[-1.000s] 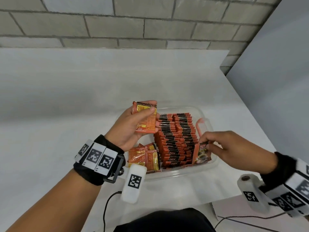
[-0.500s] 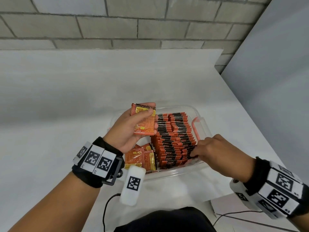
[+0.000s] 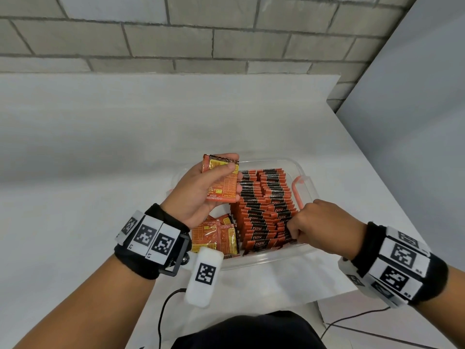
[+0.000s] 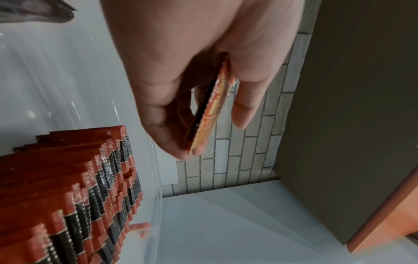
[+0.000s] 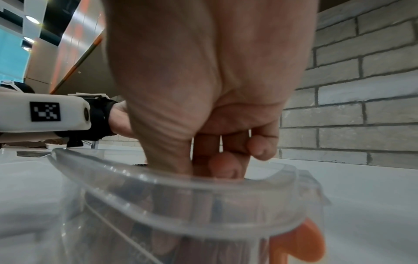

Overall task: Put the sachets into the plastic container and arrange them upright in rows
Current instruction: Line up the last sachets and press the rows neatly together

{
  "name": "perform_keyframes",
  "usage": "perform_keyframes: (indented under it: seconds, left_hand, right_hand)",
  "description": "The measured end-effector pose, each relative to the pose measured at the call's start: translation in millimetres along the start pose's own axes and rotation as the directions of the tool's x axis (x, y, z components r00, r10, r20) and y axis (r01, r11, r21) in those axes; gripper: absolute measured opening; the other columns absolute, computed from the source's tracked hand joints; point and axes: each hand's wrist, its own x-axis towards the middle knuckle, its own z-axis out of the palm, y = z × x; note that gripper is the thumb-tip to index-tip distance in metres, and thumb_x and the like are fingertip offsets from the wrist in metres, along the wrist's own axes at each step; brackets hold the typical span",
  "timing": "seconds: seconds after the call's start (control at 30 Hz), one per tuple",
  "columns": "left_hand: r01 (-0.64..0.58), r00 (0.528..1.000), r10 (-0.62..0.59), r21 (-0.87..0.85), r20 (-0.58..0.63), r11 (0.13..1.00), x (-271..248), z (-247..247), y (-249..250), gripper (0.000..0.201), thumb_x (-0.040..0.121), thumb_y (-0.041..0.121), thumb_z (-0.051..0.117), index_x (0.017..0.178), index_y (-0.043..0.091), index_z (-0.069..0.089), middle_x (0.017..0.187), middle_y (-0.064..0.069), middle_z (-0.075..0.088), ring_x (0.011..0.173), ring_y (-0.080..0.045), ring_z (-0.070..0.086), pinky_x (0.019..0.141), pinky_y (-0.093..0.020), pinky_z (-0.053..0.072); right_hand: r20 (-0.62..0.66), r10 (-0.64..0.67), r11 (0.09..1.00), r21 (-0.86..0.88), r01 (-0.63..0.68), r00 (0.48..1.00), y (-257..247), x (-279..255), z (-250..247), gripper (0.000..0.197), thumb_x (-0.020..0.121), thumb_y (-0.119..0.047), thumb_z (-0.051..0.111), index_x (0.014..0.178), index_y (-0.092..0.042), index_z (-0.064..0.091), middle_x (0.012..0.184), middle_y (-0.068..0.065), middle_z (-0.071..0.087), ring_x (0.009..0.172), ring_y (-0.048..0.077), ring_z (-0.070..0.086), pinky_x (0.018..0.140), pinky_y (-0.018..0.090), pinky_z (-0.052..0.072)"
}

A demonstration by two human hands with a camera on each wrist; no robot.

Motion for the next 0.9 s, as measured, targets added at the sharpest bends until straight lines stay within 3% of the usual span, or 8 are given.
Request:
perform_keyframes:
  seconds: [0.2,0.3,0.43,0.5,0.57,0.67,0.77,0.9]
  left_hand:
    - [0.009,1.0,-0.009,-0.026,0.001,1.0,2,0,-2,0.033,0.08,0.019,0.06,0.112,0.014,0.065,0.091,-0.013,0.066,0.07,-0.021,0.065,0.064,-0.031,0.057]
    - [0.025,1.0,-0.025,-0.056,-0.001,0.998,4,-2,-2,0.029,0.091,0.009,0.049,0.116,0.011,0.063,0.093,-0.015,0.066,0.075,-0.024,0.064,0.067,-0.033,0.057]
    - [0.037,0.999,-0.036,-0.05,0.018,0.998,5,-5,-2,0.034,0.094,0.002,0.041,0.121,0.009,0.061,0.096,-0.016,0.066,0.079,-0.026,0.064,0.073,-0.037,0.057]
    - [0.035,0.999,-0.035,-0.013,0.022,0.999,4,-5,-2,0.034,0.094,0.002,0.044,0.122,0.01,0.06,0.102,-0.016,0.069,0.084,-0.026,0.067,0.078,-0.039,0.056]
    - [0.028,0.999,-0.029,0.038,0.029,0.999,4,-5,-3,0.033,0.092,0.004,0.051,0.122,0.011,0.06,0.108,-0.016,0.07,0.09,-0.026,0.07,0.081,-0.038,0.056]
    - [0.006,0.999,-0.01,0.104,0.039,0.995,3,-3,-5,0.041,0.076,0.012,0.063,0.117,0.008,0.062,0.107,-0.014,0.071,0.092,-0.022,0.07,0.079,-0.033,0.058]
    - [-0.018,0.998,0.011,0.128,0.059,0.992,4,2,-5,0.039,0.072,0.012,0.066,0.111,0.005,0.064,0.098,-0.009,0.073,0.085,-0.018,0.07,0.07,-0.028,0.057]
    - [-0.034,0.995,0.022,0.12,0.1,0.992,3,8,-5,0.031,0.078,0.007,0.062,0.109,0.007,0.064,0.092,-0.006,0.073,0.082,-0.017,0.071,0.065,-0.026,0.057]
  right_hand:
    - [-0.006,0.024,0.999,0.041,-0.023,1.0,3,1,2,0.005,0.086,-0.019,0.06,0.086,-0.023,0.064,0.084,-0.01,0.063,0.072,0.014,0.054,0.063,0.023,0.033]
    - [0.002,0.072,0.989,0.127,-0.072,0.997,6,2,3,0.003,0.083,-0.022,0.064,0.081,-0.023,0.063,0.079,-0.008,0.061,0.073,0.015,0.056,0.056,0.02,0.032]
    - [0.052,0.087,0.953,0.285,-0.098,0.995,13,0,1,0.004,0.082,-0.024,0.071,0.082,-0.023,0.067,0.078,-0.012,0.063,0.078,0.009,0.062,0.066,0.02,0.046]
    - [0.036,0.1,0.925,0.364,-0.106,0.994,19,-3,-3,0.007,0.083,-0.027,0.071,0.088,-0.023,0.068,0.081,-0.012,0.066,0.074,0.003,0.061,0.063,0.014,0.042]
    - [-0.031,0.128,0.894,0.435,-0.102,0.991,22,-5,-11,0.011,0.084,-0.03,0.07,0.095,-0.026,0.068,0.079,-0.017,0.065,0.065,-0.002,0.057,0.059,0.011,0.038]
    - [-0.242,0.195,0.775,0.632,0.002,0.95,16,-6,-31,0.018,0.084,-0.033,0.068,0.102,-0.032,0.064,0.077,-0.018,0.065,0.055,0.005,0.058,0.056,0.011,0.043]
    - [-0.365,0.272,0.635,0.764,0.119,0.89,-2,1,-53,0.031,0.084,-0.035,0.066,0.114,-0.035,0.057,0.088,-0.017,0.066,0.066,0.003,0.059,0.064,0.011,0.046]
    - [-0.389,0.269,0.638,0.757,0.139,0.881,-16,20,-62,0.037,0.082,-0.035,0.069,0.116,-0.037,0.055,0.092,-0.016,0.062,0.073,0.002,0.058,0.067,0.01,0.045]
